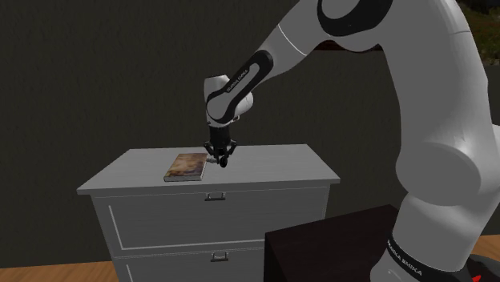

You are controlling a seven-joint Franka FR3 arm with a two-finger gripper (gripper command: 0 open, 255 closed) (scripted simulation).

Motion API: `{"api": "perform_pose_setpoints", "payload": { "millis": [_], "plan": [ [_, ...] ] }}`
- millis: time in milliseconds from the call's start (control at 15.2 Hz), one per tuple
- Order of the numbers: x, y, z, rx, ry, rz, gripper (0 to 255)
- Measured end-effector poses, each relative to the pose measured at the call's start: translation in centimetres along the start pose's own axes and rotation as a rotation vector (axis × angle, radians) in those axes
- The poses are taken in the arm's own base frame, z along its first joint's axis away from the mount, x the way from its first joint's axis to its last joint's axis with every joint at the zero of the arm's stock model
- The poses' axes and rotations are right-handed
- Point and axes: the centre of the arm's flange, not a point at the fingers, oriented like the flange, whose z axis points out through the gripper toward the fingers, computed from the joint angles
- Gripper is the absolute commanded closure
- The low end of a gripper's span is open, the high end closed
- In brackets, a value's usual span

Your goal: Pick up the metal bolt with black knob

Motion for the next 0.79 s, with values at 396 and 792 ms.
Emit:
{"api": "perform_pose_setpoints", "payload": {
  "millis": [396,792],
  "plan": [
    [0.2,-0.1,-2.9,0.000,0.000,0.000,255],
    [0.7,0.0,-6.0,0.000,0.000,0.000,255]
  ]
}}
